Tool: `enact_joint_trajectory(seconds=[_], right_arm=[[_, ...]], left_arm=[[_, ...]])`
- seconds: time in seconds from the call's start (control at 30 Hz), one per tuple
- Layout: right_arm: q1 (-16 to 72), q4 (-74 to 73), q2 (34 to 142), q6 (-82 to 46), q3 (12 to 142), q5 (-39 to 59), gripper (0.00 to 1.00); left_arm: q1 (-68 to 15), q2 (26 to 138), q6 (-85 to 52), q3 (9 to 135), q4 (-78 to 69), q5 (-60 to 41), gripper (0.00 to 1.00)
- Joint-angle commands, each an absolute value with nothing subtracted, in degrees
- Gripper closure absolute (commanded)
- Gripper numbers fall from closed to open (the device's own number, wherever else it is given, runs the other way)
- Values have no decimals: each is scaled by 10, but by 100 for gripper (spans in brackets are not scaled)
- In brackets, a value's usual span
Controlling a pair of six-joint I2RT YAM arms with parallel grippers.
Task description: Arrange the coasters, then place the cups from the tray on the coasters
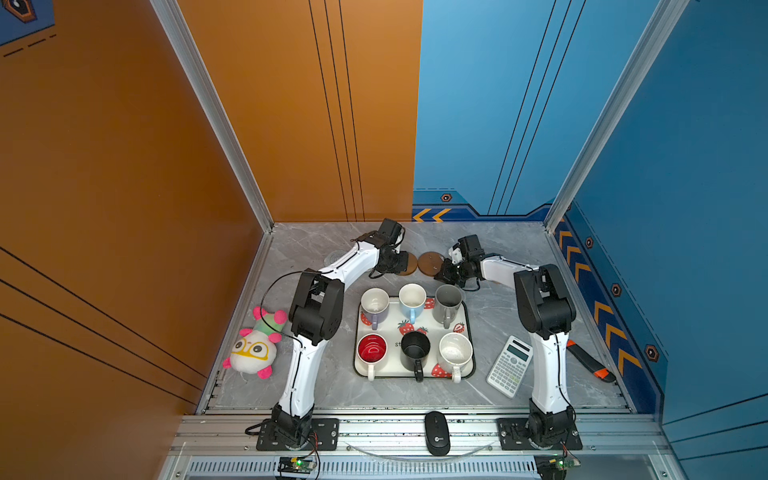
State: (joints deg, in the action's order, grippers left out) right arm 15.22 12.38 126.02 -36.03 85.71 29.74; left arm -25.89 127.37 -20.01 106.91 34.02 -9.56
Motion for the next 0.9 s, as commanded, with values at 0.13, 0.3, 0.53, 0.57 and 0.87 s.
enact_joint_trajectory(seconds=[0.13, 0.3, 0.53, 0.57, 0.87], right_arm=[[147, 132, 1286, -367, 888, 294, 100], [144, 134, 1275, -366, 897, 299, 100], [145, 140, 1216, -358, 879, 306, 100], [145, 140, 1207, -357, 874, 306, 100], [141, 139, 1115, -347, 830, 297, 100]], left_arm=[[-265, 1259, -205, 1060, 342, -103, 100], [-267, 1263, -206, 1060, 341, -104, 100], [-274, 1269, -206, 1060, 342, -112, 100], [-275, 1269, -205, 1059, 342, -112, 100], [-277, 1283, -204, 1053, 341, -107, 100]])
